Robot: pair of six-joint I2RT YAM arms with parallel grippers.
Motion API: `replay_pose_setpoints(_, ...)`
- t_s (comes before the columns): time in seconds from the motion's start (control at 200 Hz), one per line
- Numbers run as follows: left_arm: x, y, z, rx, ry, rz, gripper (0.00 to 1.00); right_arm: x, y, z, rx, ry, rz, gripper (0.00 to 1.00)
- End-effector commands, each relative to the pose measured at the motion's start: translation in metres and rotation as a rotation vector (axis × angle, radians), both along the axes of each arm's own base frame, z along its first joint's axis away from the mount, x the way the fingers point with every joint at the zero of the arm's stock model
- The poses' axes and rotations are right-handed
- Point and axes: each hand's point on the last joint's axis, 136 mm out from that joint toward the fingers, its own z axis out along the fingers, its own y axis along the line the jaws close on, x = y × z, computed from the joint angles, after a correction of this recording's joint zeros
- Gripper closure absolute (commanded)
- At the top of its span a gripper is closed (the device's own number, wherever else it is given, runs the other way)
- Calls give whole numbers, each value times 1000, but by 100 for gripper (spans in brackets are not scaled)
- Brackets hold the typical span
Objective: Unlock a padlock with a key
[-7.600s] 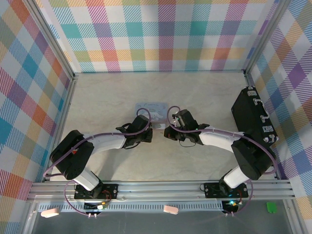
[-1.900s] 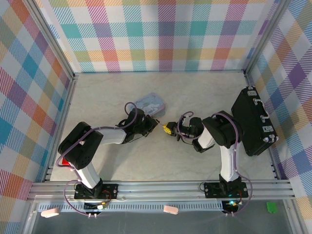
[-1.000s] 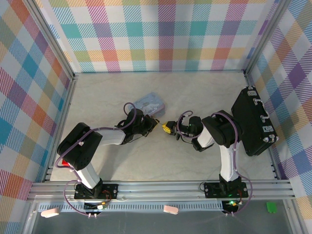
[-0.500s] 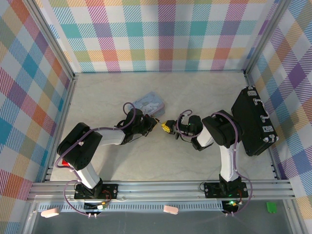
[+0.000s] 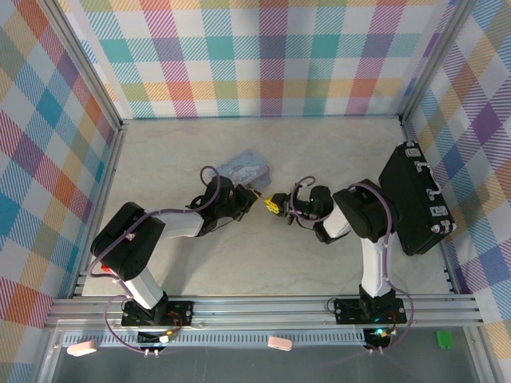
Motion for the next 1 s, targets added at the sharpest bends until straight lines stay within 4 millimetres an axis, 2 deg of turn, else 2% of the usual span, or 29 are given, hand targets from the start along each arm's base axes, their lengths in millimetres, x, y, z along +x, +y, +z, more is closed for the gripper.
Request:
replay_pose_setpoints(0.0,-9,-25,52,-136,-90,-109,99,14,1,25,46,-77,-1,100)
replay_pose_setpoints(0.365,-11,-40,75,-191,-133,-140,100,16,12,41,78,-102,30,100)
replay_pose_setpoints(0.54,-12,-42,80,-205,-141,-147,100,20,16,53,88,-148,44,100)
replay_pose_setpoints(0.69,-14,-43,85,-211,-149,-155,100,21,18,55,83,-180,57,100)
replay_pose_setpoints(0.825,-15,-41,77,-172,-140,-156,100,21,12,54,66,-206,45,100)
replay_pose_setpoints(0.995,-14,-37,61,-132,-115,-147,99,12,9,52,42,-239,52,100)
